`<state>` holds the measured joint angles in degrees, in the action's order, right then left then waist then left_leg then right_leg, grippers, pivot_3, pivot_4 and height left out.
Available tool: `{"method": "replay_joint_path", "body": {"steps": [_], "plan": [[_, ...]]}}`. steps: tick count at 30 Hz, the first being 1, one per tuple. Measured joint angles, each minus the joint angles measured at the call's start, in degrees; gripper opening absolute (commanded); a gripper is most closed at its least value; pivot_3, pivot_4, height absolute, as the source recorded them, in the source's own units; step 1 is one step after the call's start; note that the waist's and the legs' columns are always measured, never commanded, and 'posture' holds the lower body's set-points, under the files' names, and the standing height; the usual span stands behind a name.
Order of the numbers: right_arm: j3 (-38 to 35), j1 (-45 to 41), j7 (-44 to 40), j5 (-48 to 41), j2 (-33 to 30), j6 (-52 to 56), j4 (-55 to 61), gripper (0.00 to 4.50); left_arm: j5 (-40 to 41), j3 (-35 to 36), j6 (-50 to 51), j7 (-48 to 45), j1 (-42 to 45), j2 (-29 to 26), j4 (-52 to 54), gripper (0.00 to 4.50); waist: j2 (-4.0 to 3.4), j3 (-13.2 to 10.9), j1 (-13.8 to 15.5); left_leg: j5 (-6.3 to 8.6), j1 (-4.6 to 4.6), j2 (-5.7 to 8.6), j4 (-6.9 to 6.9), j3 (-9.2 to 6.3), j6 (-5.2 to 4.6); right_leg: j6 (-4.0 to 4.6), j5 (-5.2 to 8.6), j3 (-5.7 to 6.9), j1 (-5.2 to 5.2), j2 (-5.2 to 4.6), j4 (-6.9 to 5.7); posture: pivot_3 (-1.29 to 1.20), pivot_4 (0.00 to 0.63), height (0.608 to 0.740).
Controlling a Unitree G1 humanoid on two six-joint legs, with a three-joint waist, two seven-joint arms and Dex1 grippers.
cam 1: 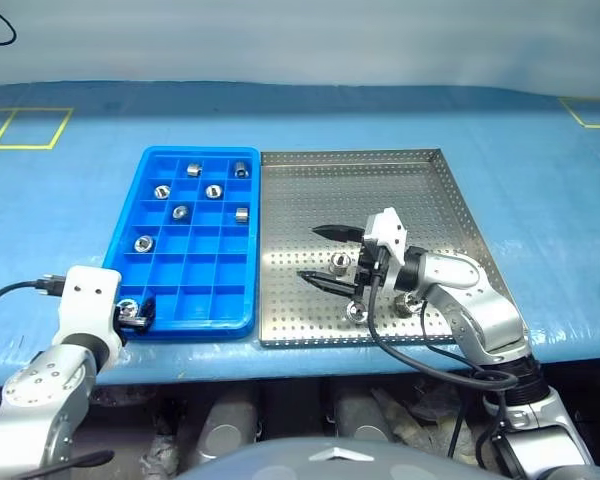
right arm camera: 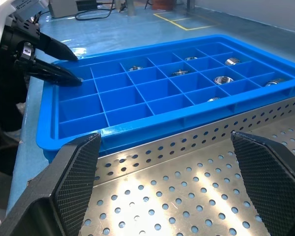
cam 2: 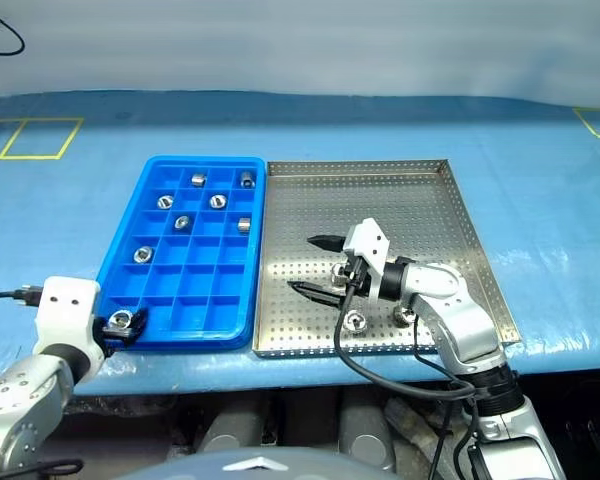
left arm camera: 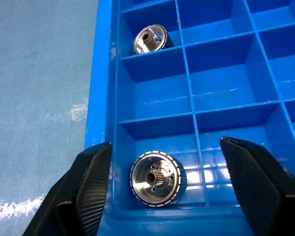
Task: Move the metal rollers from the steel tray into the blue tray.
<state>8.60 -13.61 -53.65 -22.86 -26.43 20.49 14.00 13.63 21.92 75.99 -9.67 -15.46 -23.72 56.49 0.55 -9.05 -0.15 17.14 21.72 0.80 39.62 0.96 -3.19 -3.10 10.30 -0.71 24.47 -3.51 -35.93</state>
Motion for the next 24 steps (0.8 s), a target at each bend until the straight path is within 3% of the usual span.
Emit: {"method": "replay_joint_path", "body": {"steps": [7, 13, 17, 24], "plan": [[-0.4, 0.6, 2.1, 0.2, -0.1, -0.2, 0.7, 4.5, 3.6, -3.0, -7.1, -3.4, 9.4, 4.7, -0.5, 4.44, 0.07, 0.0, 0.2, -0.02, 0.01, 0.06, 0.03, -0.01, 0.03, 0.0, -0.01, 0.03, -0.06, -0.07, 0.01, -0.07, 0.15, 0.74], [-3.3, 2.6, 9.7, 5.3, -2.5, -0.3, 2.9, 4.5, 5.3, -21.0, -20.5, -10.1, 21.8, 5.9, -11.1, 4.44, 0.05, 0.1, -0.9, -0.08, 0.01, 0.11, 0.02, 0.13, 0.1, -0.01, -0.01, -0.09, -0.05, -0.07, 0.05, -0.16, 0.15, 0.74], [-5.3, 6.6, 11.5, 5.6, -3.8, 0.5, 5.7, 4.5, 2.5, -32.4, -23.8, -13.6, 28.0, 2.2, -21.8, 4.44, 0.04, 0.1, -2.5, 0.04, 0.04, 0.05, -0.04, 0.21, -0.12, -0.02, 0.0, -0.13, 0.04, 0.04, 0.07, -0.24, 0.15, 0.74], [-9.0, 13.5, 12.9, 4.9, -5.4, 2.2, 12.2, 4.5, -1.0, -43.5, -30.1, -20.7, 36.9, 1.3, -38.1, 4.44, 0.03, 0.1, -5.3, 0.08, 0.04, 0.06, 0.0, 0.29, -0.21, -0.15, -0.02, -0.2, 0.03, 0.04, 0.07, -0.33, 0.15, 0.74]]}}
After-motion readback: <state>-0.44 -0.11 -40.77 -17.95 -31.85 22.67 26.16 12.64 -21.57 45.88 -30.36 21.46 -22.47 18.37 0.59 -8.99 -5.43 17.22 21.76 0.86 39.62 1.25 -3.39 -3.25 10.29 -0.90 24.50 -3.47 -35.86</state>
